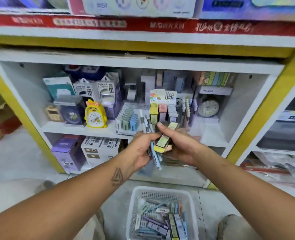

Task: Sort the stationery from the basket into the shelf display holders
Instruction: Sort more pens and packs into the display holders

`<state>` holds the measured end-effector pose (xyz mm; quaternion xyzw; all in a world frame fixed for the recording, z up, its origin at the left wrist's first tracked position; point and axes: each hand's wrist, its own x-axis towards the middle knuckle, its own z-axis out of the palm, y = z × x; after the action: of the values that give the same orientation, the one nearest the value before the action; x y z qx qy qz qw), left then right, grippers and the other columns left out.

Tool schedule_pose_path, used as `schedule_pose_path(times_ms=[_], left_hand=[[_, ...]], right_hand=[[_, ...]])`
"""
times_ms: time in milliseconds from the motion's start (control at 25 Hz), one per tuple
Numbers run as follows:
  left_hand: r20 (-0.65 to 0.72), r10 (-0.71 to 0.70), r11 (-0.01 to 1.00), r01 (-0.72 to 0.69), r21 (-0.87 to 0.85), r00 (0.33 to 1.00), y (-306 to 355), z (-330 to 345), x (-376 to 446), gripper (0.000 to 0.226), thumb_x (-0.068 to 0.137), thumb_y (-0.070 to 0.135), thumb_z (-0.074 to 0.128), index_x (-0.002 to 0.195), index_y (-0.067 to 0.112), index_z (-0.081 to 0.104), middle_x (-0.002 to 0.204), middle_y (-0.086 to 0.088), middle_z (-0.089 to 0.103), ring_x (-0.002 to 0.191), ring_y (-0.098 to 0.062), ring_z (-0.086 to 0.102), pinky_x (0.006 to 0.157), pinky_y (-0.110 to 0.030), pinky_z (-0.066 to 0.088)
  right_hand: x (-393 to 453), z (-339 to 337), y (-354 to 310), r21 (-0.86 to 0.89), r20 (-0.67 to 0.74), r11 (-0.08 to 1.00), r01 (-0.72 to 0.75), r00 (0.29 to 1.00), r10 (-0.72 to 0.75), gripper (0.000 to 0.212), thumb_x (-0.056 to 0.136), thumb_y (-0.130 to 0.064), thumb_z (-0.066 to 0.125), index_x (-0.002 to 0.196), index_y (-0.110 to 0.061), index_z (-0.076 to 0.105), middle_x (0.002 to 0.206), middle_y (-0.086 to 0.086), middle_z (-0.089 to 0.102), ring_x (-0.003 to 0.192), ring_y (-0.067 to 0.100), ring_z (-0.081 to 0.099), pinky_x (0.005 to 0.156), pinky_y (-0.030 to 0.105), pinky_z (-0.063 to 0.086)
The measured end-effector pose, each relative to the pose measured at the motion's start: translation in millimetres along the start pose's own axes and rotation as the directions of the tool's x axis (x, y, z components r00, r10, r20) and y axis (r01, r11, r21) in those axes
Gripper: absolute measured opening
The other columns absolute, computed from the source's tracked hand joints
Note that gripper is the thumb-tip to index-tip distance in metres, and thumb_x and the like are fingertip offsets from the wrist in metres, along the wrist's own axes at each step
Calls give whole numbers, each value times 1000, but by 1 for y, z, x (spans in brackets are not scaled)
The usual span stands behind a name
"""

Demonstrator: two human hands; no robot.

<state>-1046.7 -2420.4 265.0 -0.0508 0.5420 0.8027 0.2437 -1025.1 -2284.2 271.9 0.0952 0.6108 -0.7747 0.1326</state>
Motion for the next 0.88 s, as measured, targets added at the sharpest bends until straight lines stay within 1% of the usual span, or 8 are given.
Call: schedule_pose_path(times_ms=[120,240,440,520,560,680,760,880], left_hand=[[-109,104,995,-102,22,989,29,-5,1,37,87,2,65,121,-2,54,95,-24,72,78,-34,72,67,-49,60],[-174,143,988,-131,81,974,44,-8,6,40,88,4,67,124,-1,51,105,-26,70,94,-41,69,82,-60,55],[-239,164,986,-154,59,957,63,-20,26,32,90,2,64,119,-1,53,88,-21,71,62,-29,71,48,-42,57],[-284,181,983,-165,79,942,72,-28,34,29,91,4,63,117,0,53,92,-22,70,65,-31,70,48,-45,57],[-298,188,982,-170,87,936,74,-32,37,28,91,5,63,116,1,52,95,-23,69,71,-34,70,53,-50,58],[-305,162,986,-143,82,939,78,-41,44,35,91,5,63,122,0,49,104,-26,68,87,-41,69,68,-60,57],[-293,150,988,-131,82,944,81,-42,47,39,90,5,64,125,-4,49,108,-28,67,94,-44,68,74,-64,55],[-267,144,989,-130,70,953,87,-37,50,38,90,5,64,125,-5,50,106,-28,68,95,-44,68,79,-65,53]], right_hand=[[-3,14,-20,2,45,997,74,996,-75,29,92,-14,70,118,-2,67,115,21,72,99,28,72,84,41,61],[-2,25,-30,-12,-36,992,127,991,-127,21,95,-7,64,116,-1,65,101,15,77,83,23,75,67,32,61],[25,20,-65,-53,-261,992,119,957,-128,14,100,-10,59,112,-4,60,97,18,76,76,33,76,62,42,63],[36,6,-76,-107,-240,986,129,959,-151,18,99,-12,60,114,-1,56,96,21,74,70,33,75,57,39,62],[40,-1,-77,-285,-204,951,119,962,-182,22,99,-14,62,114,-1,57,93,22,73,65,29,73,56,36,59],[58,-15,-76,-834,-42,532,147,944,-326,17,91,-21,73,106,-12,72,101,7,74,84,18,70,75,30,55],[68,-15,-79,-927,33,339,158,937,-348,16,90,-23,74,106,-20,73,109,-5,71,99,17,66,83,29,50],[78,-11,-80,-978,58,161,131,916,-397,22,98,-18,62,116,-31,60,110,-9,59,89,20,60,69,32,49]])
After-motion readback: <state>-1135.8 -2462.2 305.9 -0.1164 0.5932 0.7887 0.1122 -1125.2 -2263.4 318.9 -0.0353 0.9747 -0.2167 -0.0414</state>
